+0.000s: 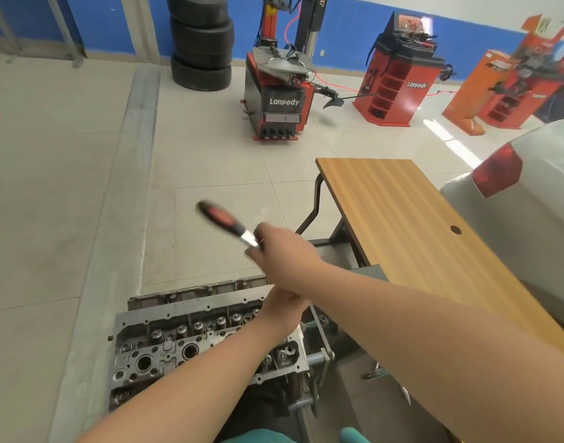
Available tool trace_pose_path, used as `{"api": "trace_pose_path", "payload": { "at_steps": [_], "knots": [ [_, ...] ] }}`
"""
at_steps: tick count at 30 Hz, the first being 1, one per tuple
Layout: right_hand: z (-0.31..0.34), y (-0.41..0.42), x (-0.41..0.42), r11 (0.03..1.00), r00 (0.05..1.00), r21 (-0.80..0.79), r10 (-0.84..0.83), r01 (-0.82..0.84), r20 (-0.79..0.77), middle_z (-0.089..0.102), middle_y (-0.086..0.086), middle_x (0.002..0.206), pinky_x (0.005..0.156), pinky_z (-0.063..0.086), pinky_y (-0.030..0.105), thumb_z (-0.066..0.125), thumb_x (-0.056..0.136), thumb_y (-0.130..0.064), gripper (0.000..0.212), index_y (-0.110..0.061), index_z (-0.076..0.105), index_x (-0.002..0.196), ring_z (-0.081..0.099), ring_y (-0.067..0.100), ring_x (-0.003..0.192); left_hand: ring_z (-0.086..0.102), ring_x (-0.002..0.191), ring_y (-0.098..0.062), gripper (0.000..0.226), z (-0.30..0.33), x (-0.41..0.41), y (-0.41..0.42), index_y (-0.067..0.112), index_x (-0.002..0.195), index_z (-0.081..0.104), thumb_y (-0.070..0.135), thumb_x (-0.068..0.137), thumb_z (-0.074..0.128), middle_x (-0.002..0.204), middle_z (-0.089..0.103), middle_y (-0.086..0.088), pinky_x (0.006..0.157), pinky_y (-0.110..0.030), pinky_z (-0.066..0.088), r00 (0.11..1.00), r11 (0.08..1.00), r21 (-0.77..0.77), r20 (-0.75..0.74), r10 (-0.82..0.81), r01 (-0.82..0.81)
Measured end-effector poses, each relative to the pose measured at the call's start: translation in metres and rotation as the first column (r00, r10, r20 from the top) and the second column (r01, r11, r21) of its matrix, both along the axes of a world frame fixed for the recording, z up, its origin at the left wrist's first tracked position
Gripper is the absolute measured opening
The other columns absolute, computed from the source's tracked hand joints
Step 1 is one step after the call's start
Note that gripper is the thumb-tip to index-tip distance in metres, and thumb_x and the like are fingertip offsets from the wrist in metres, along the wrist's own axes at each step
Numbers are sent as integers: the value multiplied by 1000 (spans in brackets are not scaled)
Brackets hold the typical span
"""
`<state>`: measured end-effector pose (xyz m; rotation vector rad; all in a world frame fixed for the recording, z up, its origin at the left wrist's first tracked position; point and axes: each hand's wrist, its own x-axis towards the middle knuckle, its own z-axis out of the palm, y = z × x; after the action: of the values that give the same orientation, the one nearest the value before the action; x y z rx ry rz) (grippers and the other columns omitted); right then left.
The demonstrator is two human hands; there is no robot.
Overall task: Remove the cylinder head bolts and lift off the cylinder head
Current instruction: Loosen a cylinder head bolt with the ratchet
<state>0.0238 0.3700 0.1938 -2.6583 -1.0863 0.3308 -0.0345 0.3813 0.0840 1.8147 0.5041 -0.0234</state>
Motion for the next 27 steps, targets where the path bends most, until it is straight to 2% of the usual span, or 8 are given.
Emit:
{"api": "trace_pose_path", "payload": {
  "at_steps": [4, 7, 13, 19, 22, 24, 26, 27],
  "knots": [
    [-5, 3, 29, 808, 759, 85, -504, 583, -412, 60, 10, 98, 80, 56, 42, 60, 98, -22, 19, -8, 55, 110, 62, 31, 83, 59, 88, -4, 15, 2, -9, 6, 30, 84, 57, 26, 98, 64, 93, 57, 9, 74, -47, 46, 995, 990, -143, 96, 20, -6],
    [-17, 1, 32, 757, 719, 67, -584, 650, -378, 55, 6, 93, 79, 48, 36, 60, 91, -15, 16, -11, 49, 101, 51, 25, 76, 56, 50, 6, 36, -9, -3, 11, 42, 70, 62, 21, 100, 61, 56, 57, 12, 44, -22, 37, 997, 992, -125, 80, -11, 21],
    [-7, 7, 11, 990, 954, 108, -56, 92, -294, 61, 3, 92, 71, 59, 45, 54, 96, -15, 23, -19, 49, 118, 64, 24, 78, 33, 50, -7, 20, -5, -1, 8, 28, 63, 44, 42, 76, 50, 45, 43, 23, 41, -11, 30, 996, 994, -84, 60, -60, 65],
    [7, -7, 25, 982, 752, 159, 29, 102, -658, 73, 10, 98, 69, 65, 43, 72, 95, -11, 44, -18, 56, 136, 69, 21, 66, 60, 71, 16, 18, -8, -2, 10, 50, 107, 70, 59, 95, 62, 88, 72, 31, 60, -8, 44, 992, 982, -153, 79, -103, 114],
    [-1, -8, 35, 945, 886, 169, -187, 281, -425, 58, 17, 137, 88, 61, 51, 66, 96, -11, 80, -26, 21, 161, 70, 34, 105, 61, 77, 17, 23, -9, -2, 8, 43, 109, 74, 61, 96, 66, 92, 74, 34, 72, -16, 44, 999, 974, -227, 47, -8, 19],
    [-2, -19, 45, 972, 972, 5, -235, 235, -13, 17, 16, 169, 115, 39, 59, 60, 91, -10, 98, -37, -1, 163, 32, 40, 149, 64, 101, 13, 25, -8, -5, 9, 44, 110, 72, 63, 94, 69, 105, 75, 29, 84, -19, 44, 999, 954, -299, 33, 36, -24],
    [2, -38, 55, 981, 951, -185, 3, 57, 310, -6, 8, 174, 126, 6, 64, 55, 91, -15, 88, -43, 10, 162, -7, 34, 160, 65, 115, 0, 28, -6, -7, 9, 46, 114, 70, 63, 91, 69, 115, 75, 22, 93, -27, 46, 998, 941, -338, 35, 49, -34],
    [3, -48, 60, 970, 942, -236, 125, -51, 311, 12, 8, 174, 126, 1, 63, 52, 97, -23, 63, -42, 34, 154, 4, 30, 161, 65, 117, -4, 29, -5, -7, 9, 46, 115, 71, 61, 90, 70, 117, 75, 20, 96, -29, 47, 998, 937, -348, 44, 55, -36]
  ]
}}
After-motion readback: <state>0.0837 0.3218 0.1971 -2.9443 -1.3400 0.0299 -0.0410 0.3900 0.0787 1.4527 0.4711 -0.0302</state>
